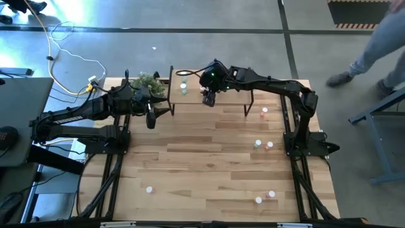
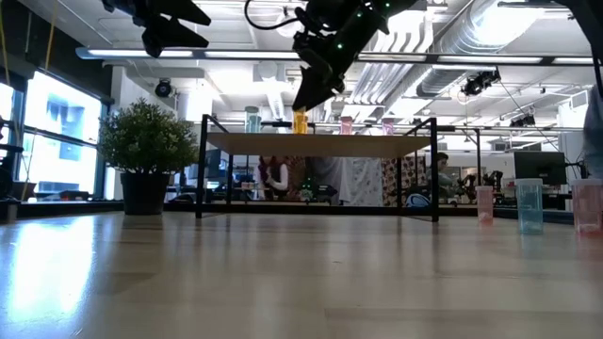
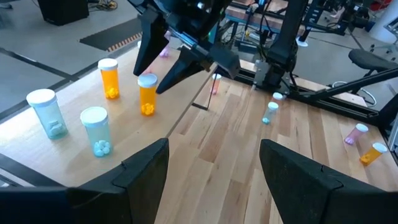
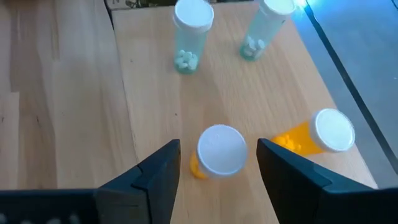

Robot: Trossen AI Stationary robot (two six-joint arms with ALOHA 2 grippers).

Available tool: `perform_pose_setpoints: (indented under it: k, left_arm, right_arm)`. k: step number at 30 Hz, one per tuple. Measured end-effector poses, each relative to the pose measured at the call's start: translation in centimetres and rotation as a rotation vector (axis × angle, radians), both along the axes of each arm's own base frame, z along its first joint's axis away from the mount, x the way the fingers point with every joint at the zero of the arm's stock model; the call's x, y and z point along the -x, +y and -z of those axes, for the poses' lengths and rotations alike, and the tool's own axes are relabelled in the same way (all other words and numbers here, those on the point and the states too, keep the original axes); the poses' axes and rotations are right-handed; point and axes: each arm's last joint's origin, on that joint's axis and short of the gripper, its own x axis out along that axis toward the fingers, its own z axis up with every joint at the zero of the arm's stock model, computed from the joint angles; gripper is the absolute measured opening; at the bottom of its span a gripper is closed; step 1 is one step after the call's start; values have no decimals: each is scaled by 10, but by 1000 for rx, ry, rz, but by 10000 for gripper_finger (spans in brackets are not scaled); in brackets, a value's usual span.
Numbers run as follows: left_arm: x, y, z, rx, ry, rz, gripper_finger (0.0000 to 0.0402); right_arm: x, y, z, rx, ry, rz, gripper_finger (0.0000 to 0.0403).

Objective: Pick and place medicine bottles onto shelf by color
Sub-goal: Put the left violet pill bottle on the shelf aligned with the other violet pill bottle

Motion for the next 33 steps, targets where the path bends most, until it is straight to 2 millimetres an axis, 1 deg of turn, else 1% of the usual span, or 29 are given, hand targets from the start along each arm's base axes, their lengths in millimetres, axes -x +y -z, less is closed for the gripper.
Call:
perform_pose_setpoints:
  k: [3,9,15,19,22,28,33]
  left_arm:
    - [0,0,0,0,0,0,243]
    - [0,0,0,7,-4,-2,243]
    - [2,-4,-1,76,-37,37,243]
    - [5,-11,4,160,7,72,243]
    - [7,-22,9,199,68,132,243]
    - [12,-54,17,260,175,340,243]
    - [18,-84,22,293,257,508,243]
  right_arm:
    - [1,1,-3,3,-9,0,204]
    - [7,3,-18,-10,-72,12,204]
    - [23,13,-45,-73,-157,72,204]
    - [37,26,-65,-129,-221,115,204]
    - [48,39,-83,-150,-273,112,204]
    - [71,70,-116,-207,-393,97,204]
    - [90,87,-136,-219,-480,170,204]
